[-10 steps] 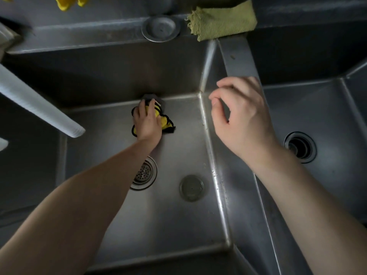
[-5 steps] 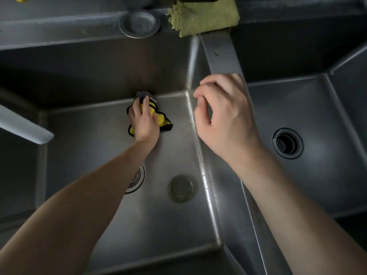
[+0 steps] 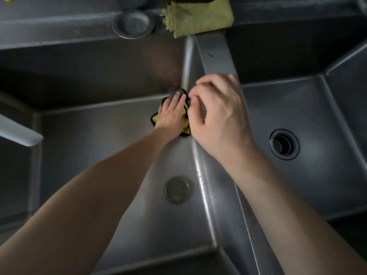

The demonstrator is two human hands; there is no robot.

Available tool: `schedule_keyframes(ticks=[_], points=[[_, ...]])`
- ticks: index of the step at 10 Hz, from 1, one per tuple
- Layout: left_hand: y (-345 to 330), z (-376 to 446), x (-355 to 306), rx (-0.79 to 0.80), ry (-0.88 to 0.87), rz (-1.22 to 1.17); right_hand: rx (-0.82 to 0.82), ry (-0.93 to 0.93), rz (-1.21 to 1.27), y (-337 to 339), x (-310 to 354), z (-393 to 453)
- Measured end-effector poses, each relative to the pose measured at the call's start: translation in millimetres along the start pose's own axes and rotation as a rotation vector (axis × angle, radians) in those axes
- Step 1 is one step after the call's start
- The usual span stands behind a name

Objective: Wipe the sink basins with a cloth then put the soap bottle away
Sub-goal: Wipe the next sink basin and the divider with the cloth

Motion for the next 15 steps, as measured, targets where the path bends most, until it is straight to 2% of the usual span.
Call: schedule_keyframes(ticks=[1,2,3,4,5,7,8,9,10,11,12,15], points=[[7,-1,-2,0.058,0.04,-0.009,0.014,-0.004,-0.013,-1,2,0],[7,-16,-11,0.045,0.038,-0.025,0.005,-0.007,-0.004,1,2,0],[-6,-51,5,0.107,-0.168,0.02,0.002,0.005,0.002,1,1,-1],[-14,-110,19,0.127,-0.397,0.189,-0.007,0.014,0.001,0,0,-1],[-15,-128,23,0.044,-0.418,0.177,-0.019,0.019,-0.002,-1,-2,-1],[-13,-73,23,0.098,-0.324,0.263,-0.031,0.024,0.002,-3,-2,-1],[4,-39,15,0.03,-0.096,0.028,-0.03,0.023,0.01,-3,-3,0],[11,-33,6,-0.001,-0.103,-0.136,-0.037,0.02,0.022,-4,-4,0],[10,-45,-3,-0.014,-0.116,-0.172,-0.048,0.014,0.022,-4,-3,0],[6,-69,-17,0.08,-0.023,-0.111,-0.043,0.016,0.012,-4,-3,0],[-4,-91,-11,0.161,-0.085,0.08,-0.039,0.027,0.008,-4,-3,-1],[1,-161,-7,0.271,-0.166,0.242,0.002,0.045,0.006,-1,-2,-2]])
Point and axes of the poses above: each hand's wrist, its own z-axis towards the middle knuckle, its own y-axis out of the back of the hand, x = y × z, the point moved 1 cm from there along z, towards the middle knuckle, and after that the axes turned 3 degrees about -z, right-handed, at the moved point
